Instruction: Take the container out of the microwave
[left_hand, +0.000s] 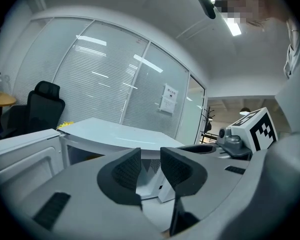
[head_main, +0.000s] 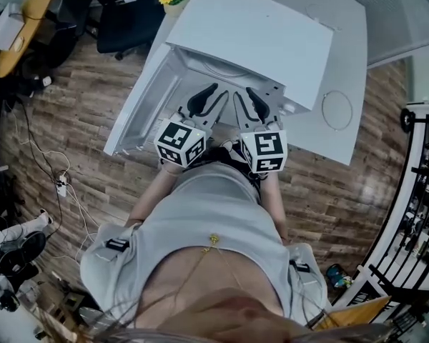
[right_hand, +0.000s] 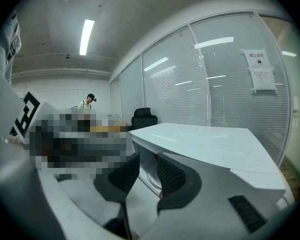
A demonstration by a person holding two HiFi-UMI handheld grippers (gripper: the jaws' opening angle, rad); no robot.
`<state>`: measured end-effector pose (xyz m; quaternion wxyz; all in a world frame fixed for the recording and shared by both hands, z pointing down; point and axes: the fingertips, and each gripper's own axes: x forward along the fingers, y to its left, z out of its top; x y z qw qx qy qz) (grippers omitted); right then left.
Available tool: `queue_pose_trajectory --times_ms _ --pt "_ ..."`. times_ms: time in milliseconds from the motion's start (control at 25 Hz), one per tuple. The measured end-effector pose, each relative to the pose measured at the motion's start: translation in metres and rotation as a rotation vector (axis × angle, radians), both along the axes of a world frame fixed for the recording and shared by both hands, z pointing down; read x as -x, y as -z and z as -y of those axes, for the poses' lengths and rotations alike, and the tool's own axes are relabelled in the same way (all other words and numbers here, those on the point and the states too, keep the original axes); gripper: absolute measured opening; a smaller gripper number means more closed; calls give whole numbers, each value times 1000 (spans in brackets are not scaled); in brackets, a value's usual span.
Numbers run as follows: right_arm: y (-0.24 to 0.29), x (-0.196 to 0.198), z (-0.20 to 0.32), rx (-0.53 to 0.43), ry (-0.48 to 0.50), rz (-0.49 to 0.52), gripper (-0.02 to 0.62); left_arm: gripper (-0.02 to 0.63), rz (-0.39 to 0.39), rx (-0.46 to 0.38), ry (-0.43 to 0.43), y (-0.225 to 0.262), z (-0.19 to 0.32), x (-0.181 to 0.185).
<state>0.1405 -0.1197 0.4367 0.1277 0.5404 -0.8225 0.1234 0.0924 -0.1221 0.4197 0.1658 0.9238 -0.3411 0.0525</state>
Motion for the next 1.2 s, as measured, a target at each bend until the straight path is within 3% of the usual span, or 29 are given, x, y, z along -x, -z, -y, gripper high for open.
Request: queue_pose_trajectory --times_ms 760,1200 --pt "0 11 45 9 -134 18 118 124 23 -4 -138 -2 48 10" --pt "-10 18 54 47 -173 -2 118 124 19 30 -163 -10 62 22"
